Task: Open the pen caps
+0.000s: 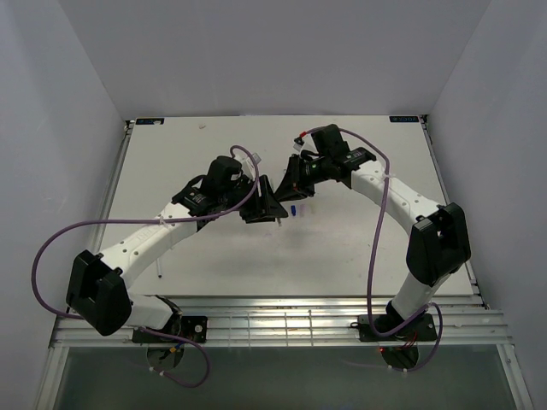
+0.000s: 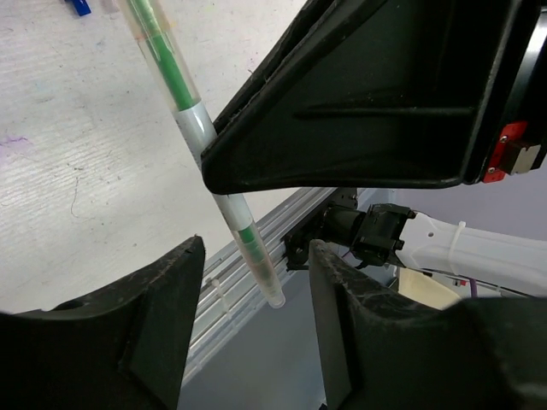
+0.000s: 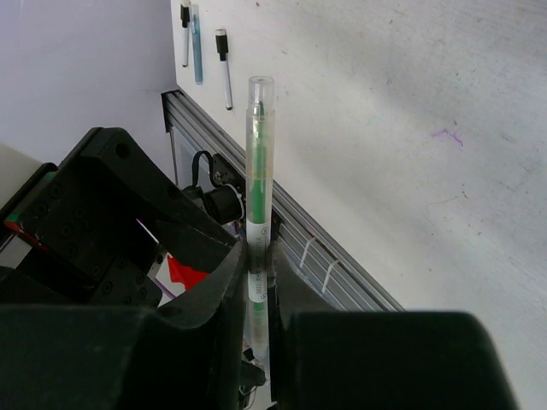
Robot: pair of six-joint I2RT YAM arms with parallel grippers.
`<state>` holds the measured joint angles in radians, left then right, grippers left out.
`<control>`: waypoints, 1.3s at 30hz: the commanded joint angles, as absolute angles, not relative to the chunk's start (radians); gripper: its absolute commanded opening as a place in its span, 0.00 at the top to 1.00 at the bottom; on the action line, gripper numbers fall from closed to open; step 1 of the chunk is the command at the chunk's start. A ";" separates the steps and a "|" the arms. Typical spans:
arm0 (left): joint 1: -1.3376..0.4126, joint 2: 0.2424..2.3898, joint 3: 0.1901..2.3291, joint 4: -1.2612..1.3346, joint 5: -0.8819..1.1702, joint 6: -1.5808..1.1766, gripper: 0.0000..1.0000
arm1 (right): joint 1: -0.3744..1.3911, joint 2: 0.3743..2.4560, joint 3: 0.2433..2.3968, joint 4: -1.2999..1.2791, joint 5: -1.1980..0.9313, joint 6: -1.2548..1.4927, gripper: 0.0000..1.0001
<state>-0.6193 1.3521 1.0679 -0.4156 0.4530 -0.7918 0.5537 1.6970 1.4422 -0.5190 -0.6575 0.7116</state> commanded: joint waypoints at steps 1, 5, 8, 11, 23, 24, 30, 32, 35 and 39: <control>-0.626 1.344 1.077 -0.387 0.463 -0.801 0.39 | 0.563 1.677 1.427 -0.471 -0.654 0.745 0.92; -0.634 1.341 1.068 -0.387 0.468 -0.802 0.44 | 0.561 1.667 1.416 -0.457 -0.644 0.759 0.92; -0.635 1.327 1.054 -0.387 0.469 -0.805 0.50 | 0.563 1.658 1.408 -0.456 -0.627 0.762 0.92; -0.635 1.312 1.037 -0.385 0.471 -0.811 0.51 | 0.561 1.654 1.401 -0.453 -0.615 0.773 0.92; -0.649 1.302 1.014 -0.383 0.471 -0.828 0.56 | 0.563 1.654 1.407 -0.431 -0.626 0.813 0.92; -0.649 1.302 1.015 -0.380 0.471 -0.828 0.56 | 0.563 1.652 1.405 -0.433 -0.626 0.811 0.92; -0.650 1.305 1.022 -0.377 0.466 -0.828 0.63 | 0.563 1.641 1.394 -0.433 -0.626 0.810 0.92; -0.650 1.302 1.019 -0.377 0.468 -0.830 0.67 | 0.564 1.641 1.393 -0.433 -0.629 0.807 0.92; -0.650 1.292 1.006 -0.379 0.462 -0.831 0.74 | 0.566 1.641 1.393 -0.433 -0.640 0.804 0.92; -0.650 1.284 0.997 -0.377 0.465 -0.833 0.90 | 0.568 1.640 1.381 -0.423 -0.661 0.790 0.87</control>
<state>-0.6437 1.3334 1.0012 -0.3962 0.4526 -0.8394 0.5587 1.6806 1.3911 -0.4595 -0.6163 0.8009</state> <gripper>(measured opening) 0.221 0.154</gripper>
